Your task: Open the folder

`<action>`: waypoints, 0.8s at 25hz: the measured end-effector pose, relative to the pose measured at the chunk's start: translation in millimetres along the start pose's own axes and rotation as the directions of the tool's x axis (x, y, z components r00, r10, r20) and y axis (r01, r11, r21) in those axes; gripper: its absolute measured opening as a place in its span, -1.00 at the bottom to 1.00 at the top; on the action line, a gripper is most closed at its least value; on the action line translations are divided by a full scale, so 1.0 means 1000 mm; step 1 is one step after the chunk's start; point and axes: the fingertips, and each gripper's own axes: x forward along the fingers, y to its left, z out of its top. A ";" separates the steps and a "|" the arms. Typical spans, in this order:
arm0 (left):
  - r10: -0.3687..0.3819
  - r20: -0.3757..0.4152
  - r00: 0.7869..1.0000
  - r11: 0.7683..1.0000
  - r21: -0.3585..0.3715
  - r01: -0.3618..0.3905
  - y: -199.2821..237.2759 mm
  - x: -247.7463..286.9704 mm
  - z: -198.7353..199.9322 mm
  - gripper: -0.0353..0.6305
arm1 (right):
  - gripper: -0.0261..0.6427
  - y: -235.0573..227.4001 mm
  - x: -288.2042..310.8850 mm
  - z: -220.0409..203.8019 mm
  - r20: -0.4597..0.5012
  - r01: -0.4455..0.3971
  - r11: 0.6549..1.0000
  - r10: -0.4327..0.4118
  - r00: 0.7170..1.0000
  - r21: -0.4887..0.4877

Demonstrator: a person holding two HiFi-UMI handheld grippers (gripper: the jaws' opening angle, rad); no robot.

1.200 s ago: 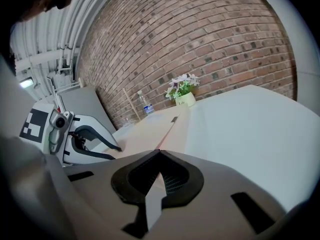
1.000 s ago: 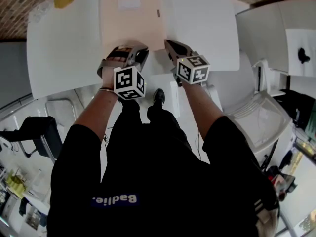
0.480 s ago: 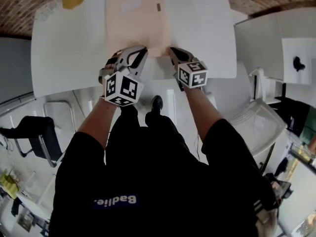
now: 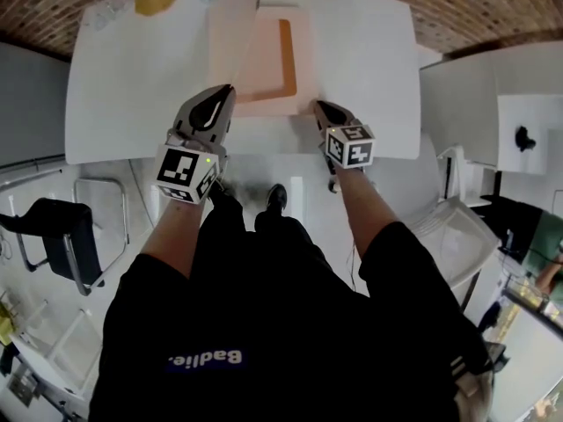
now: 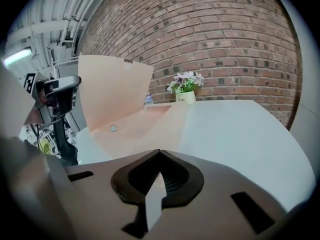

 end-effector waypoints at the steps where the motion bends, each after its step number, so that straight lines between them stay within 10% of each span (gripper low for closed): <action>1: 0.022 0.022 1.000 0.998 -0.055 -0.021 0.009 -0.007 0.004 -0.87 | -0.84 0.000 0.001 0.000 -0.002 0.001 1.000 -0.001 1.000 -0.006; 5: 0.124 0.082 0.989 0.952 -0.291 -0.096 0.046 -0.034 0.002 -0.87 | -0.84 0.002 0.003 -0.001 -0.012 0.009 1.000 -0.009 1.000 -0.022; 10: 0.267 0.117 0.957 0.840 -0.515 -0.171 0.090 -0.065 -0.017 -0.87 | -0.84 0.003 0.005 0.001 -0.023 0.017 0.999 -0.018 1.000 -0.052; 20: 0.422 0.061 0.905 0.696 -0.661 -0.280 0.150 -0.110 -0.064 -0.88 | -0.84 0.008 0.008 0.003 -0.028 0.042 0.995 -0.044 0.999 -0.091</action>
